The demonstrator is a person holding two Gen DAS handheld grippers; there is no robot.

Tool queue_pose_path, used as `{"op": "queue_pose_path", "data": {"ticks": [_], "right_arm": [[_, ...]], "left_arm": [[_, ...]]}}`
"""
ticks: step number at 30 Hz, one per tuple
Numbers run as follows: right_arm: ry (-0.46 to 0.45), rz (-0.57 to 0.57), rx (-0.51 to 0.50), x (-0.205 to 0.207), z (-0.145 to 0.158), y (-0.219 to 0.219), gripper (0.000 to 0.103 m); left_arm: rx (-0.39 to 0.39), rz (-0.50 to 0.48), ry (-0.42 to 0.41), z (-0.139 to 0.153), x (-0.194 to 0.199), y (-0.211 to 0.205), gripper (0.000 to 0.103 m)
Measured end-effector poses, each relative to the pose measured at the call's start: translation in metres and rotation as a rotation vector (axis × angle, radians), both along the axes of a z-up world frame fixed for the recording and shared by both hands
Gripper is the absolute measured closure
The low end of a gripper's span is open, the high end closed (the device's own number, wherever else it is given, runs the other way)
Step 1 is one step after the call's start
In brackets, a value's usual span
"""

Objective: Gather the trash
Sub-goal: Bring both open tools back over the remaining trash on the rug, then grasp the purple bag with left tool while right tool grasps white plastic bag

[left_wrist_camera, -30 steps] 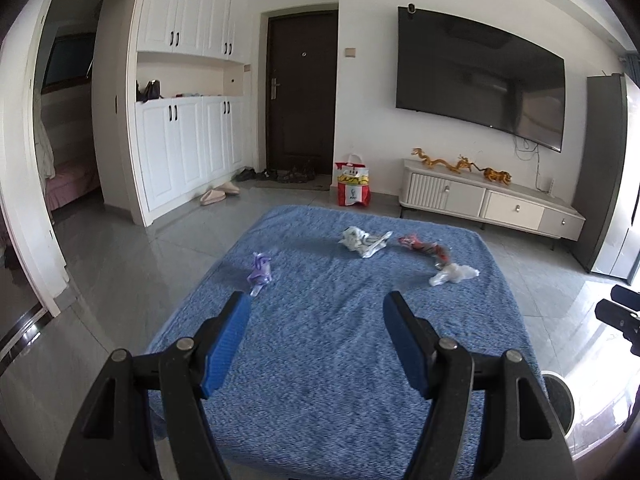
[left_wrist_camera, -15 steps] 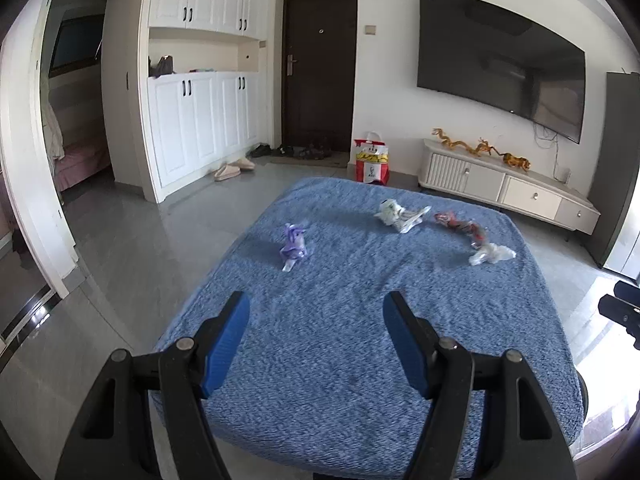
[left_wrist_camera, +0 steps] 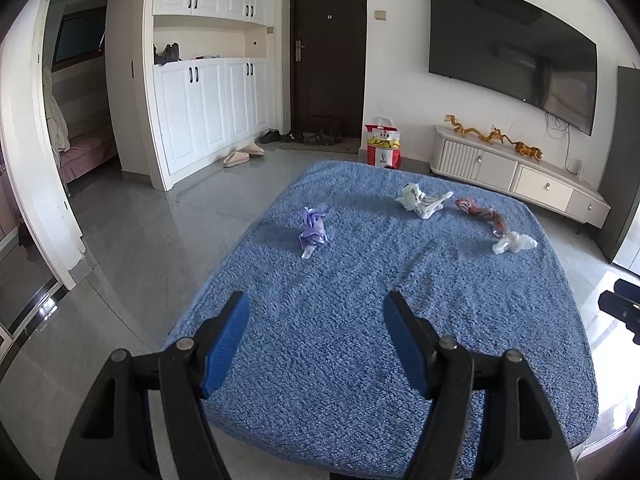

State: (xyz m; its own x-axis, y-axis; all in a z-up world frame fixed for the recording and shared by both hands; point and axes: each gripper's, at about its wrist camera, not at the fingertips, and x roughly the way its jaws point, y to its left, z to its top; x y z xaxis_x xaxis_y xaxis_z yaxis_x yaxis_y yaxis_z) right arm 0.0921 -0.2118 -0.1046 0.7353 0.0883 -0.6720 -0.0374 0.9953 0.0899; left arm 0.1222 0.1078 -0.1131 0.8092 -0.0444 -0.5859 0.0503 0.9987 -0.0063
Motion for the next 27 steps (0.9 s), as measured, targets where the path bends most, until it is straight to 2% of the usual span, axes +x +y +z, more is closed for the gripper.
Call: {"op": "queue_pose_path", "data": {"ticks": [19, 21, 24, 27], "right_arm": [[0.067, 0.002, 0.045, 0.058, -0.042, -0.013, 0.025], [0.073, 0.002, 0.042, 0.067, -0.047, -0.016, 0.025], [0.076, -0.008, 0.038, 0.081, -0.052, -0.021, 0.023], [0.071, -0.024, 0.056, 0.099, -0.057, -0.031, 0.022]], "left_arm": [[0.044, -0.001, 0.097, -0.033, 0.057, -0.015, 0.035], [0.021, -0.014, 0.105, -0.038, 0.065, -0.013, 0.035], [-0.066, -0.037, 0.106, -0.042, 0.081, -0.004, 0.035], [-0.106, -0.013, 0.107, -0.048, 0.104, 0.007, 0.035]]}}
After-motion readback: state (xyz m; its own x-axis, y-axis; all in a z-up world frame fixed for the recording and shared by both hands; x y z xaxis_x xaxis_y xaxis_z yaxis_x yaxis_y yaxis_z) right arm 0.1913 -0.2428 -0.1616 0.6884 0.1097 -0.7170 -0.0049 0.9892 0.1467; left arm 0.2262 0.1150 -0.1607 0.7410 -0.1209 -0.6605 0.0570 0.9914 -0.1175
